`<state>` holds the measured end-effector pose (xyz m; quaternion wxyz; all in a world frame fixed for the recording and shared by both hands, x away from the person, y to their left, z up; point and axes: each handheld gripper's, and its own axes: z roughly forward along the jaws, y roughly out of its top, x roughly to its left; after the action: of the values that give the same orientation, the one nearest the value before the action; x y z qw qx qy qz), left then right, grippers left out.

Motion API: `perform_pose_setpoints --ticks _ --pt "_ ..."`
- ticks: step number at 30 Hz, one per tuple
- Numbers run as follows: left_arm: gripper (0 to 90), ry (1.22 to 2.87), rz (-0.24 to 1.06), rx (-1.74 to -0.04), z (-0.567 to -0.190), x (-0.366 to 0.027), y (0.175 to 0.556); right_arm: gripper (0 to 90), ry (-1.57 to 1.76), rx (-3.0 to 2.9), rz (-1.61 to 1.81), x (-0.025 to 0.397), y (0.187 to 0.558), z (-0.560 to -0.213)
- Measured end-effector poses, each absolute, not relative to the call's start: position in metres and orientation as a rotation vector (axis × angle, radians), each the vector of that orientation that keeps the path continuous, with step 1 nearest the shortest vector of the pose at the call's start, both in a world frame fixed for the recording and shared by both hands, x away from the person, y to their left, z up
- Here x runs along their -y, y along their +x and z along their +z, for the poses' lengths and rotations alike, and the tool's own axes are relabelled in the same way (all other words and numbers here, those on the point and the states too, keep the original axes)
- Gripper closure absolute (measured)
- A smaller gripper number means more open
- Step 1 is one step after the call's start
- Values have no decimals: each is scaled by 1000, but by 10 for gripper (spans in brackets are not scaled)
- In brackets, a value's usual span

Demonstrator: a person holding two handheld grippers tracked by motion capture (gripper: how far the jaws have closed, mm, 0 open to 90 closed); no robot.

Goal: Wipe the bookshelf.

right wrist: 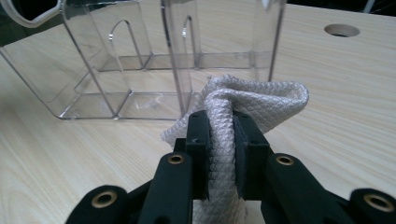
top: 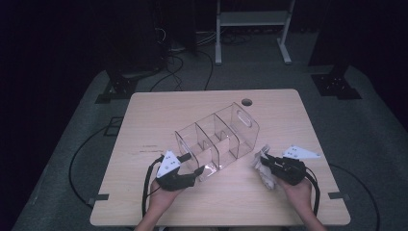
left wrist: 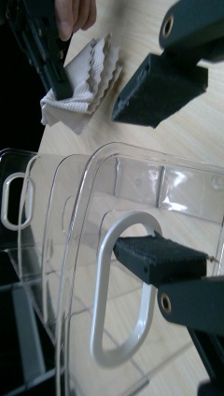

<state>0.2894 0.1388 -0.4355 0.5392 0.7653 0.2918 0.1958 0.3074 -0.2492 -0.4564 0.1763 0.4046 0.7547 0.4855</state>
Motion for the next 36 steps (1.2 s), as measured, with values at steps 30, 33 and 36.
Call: perform_pose_setpoints --ticks 30,33,36 --pt "489 1853 368 -556 -438 -153 291 774 1195 -2089 1339 269 308 -457" --pt "489 1852 353 -539 -438 -157 294 774 1205 -2085 1331 269 309 -458" --pt "488 1853 360 -542 -438 -159 297 774 1215 -2078 1333 270 311 -458"
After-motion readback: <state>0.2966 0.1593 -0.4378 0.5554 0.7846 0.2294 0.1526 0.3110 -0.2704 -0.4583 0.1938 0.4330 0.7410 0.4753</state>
